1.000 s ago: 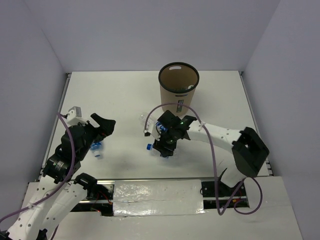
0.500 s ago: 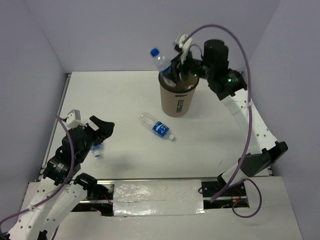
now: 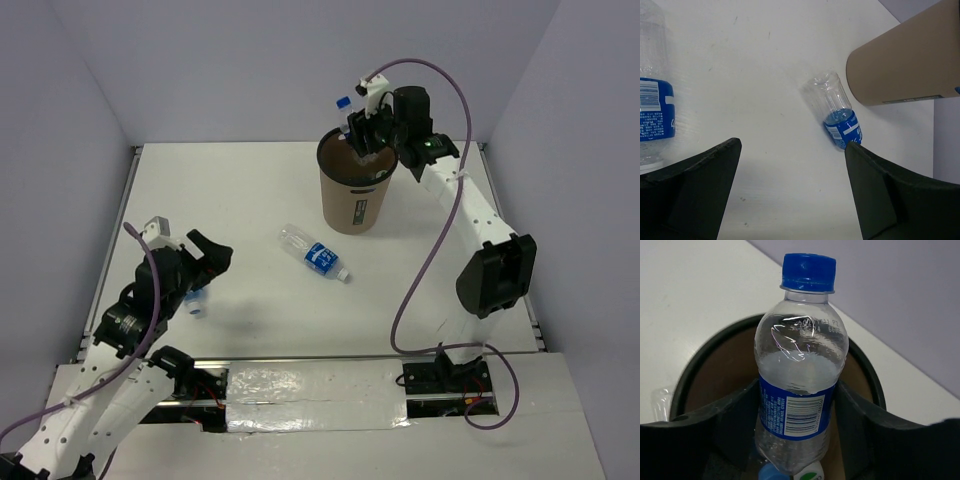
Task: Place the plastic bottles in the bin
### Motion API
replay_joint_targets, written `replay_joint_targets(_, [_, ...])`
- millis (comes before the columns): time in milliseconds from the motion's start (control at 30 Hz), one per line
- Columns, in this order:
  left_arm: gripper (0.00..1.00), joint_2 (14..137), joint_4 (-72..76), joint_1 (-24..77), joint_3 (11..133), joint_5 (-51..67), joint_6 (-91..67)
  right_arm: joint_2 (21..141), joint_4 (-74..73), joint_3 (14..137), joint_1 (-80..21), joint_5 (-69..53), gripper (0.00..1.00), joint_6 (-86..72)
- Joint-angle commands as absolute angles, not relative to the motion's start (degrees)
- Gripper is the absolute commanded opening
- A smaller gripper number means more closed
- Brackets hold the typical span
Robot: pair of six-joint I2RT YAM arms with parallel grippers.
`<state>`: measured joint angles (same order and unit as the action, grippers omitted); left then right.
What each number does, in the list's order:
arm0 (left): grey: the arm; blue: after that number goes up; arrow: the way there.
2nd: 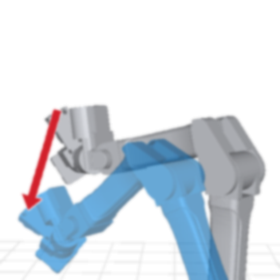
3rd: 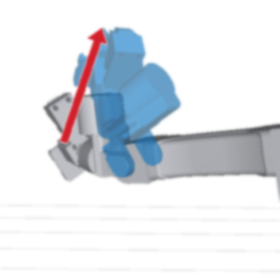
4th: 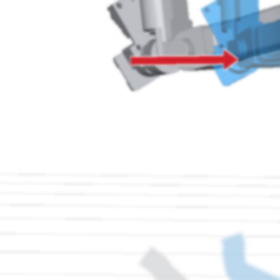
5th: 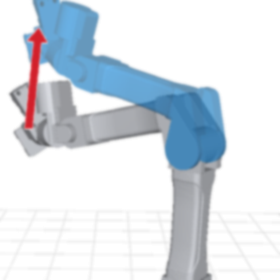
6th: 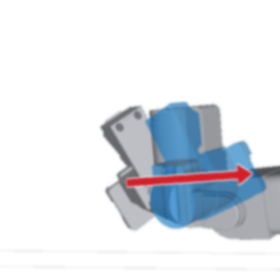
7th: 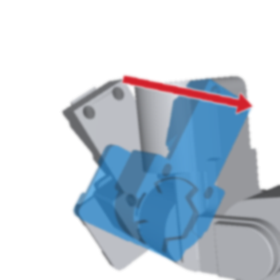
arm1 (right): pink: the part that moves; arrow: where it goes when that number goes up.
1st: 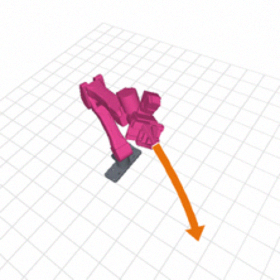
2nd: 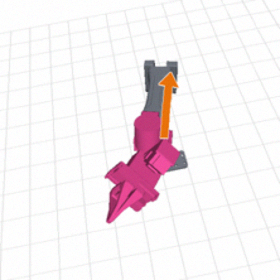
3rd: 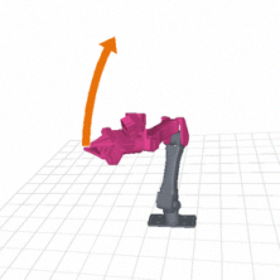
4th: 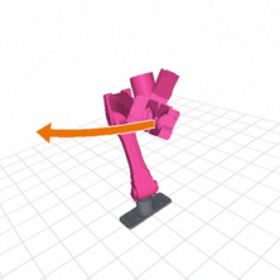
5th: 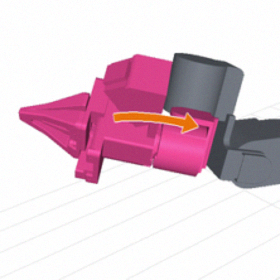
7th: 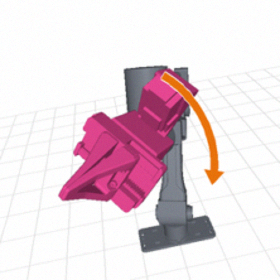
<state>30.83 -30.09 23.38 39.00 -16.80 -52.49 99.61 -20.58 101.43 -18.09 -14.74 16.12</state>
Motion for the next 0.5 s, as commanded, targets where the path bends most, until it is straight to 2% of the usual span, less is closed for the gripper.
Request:
replay_joint_targets(0, [0.98, 32.0, -29.9, 23.1, 41.5, -17.6, -51.4, 97.6, -17.0, 101.2, -17.1, -14.6, 0.67, 16.1])
replay_joint_targets(67, [0.98, 33.7, -30.5, 23.0, 42.4, -17.9, -51.1, 96.8, -17.3, 100.0, -16.9, -16.0, 0.81, 15.9])
replay_joint_targets(167, [0.97, 36.7, -32.2, 22.6, 44.1, -18.7, -49.8, 94.1, -17.8, 98.9, -16.8, -17.8, 0.91, 15.3])
replay_joint_targets(333, [0.96, 43.3, -33.0, 16.5, 47.4, -13.5, -46.6, 89.0, -21.4, 97.0, -15.5, -25.6, 1.00, 15.3])
replay_joint_targets(467, [0.93, 49.8, -32.6, 8.2, 49.2, -4.8, -42.5, 85.8, -31.5, 96.0, -14.6, -49.3, 1.00, 20.9])
